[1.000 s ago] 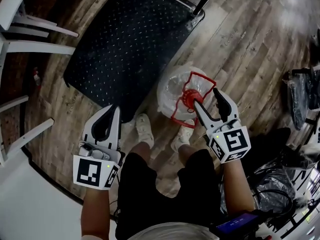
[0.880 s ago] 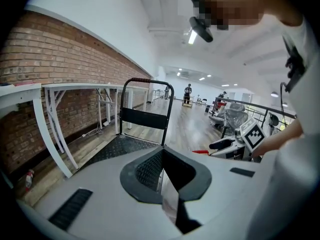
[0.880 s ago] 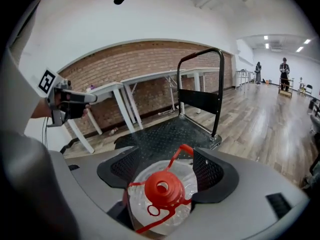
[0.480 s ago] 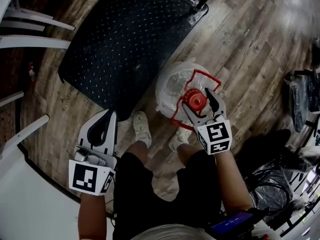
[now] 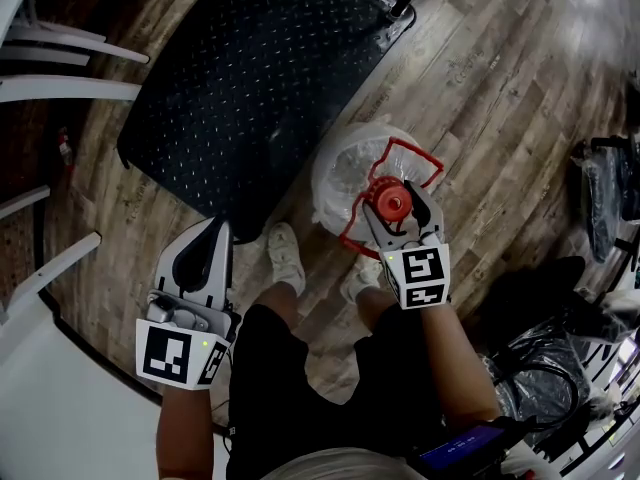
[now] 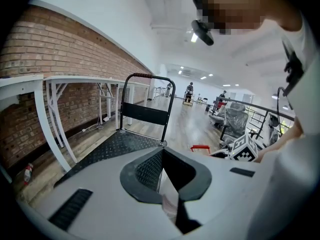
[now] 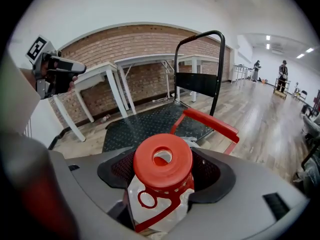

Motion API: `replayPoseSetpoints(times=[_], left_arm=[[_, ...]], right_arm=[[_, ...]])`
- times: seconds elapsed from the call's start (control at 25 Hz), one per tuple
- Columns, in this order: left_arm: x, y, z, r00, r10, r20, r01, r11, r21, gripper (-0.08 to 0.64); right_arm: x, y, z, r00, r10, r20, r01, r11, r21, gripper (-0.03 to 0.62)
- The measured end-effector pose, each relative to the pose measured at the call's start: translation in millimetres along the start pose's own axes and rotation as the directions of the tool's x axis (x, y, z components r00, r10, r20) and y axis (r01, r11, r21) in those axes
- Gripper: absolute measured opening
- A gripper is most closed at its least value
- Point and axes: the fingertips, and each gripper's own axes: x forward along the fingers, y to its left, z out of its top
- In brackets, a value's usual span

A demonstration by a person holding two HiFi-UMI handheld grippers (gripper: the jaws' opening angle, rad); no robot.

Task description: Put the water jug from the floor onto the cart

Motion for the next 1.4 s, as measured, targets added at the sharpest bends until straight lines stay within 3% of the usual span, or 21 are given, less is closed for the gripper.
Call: replayPoseSetpoints(times=[0.24, 0.4, 0.76, 1.04, 1.24, 1.4], left_arm=[[0, -4, 13, 1.000, -0.006, 0.019, 0.005, 0.999, 0.033, 0.000], [-9, 0, 38, 0.999, 0.007, 0.045, -0.009, 0.999, 0.046, 0.000], [-56, 7, 143, 0.992, 0.021, 0.127, -0.027, 0.999, 0.041, 0.000], [-116, 18, 219, 0.975, -0.023, 0.220, 0.019, 1.000, 0.022, 0.000], [-136, 28, 249, 0.974, -0.039, 0.224, 0.033, 0.999, 0.028, 0.000], [-143, 33, 266, 0.970, -0.047, 0.238, 0.039, 0.999, 0.036, 0.000]], right_arm=[[-10, -7, 0, 0.999, -0.043, 0.005, 0.043, 0.999, 0.024, 0.319], [-42, -14, 26, 0.997, -0.076, 0.018, 0.075, 0.995, 0.072, 0.318], [-159, -15, 153, 0.986, -0.158, 0.057, 0.152, 0.984, 0.097, 0.318], [-242, -14, 250, 0.974, -0.200, 0.105, 0.189, 0.977, 0.100, 0.318], [-268, -10, 300, 0.966, -0.214, 0.143, 0.196, 0.973, 0.124, 0.318], [-261, -7, 326, 0.971, -0.178, 0.159, 0.159, 0.980, 0.123, 0.318]])
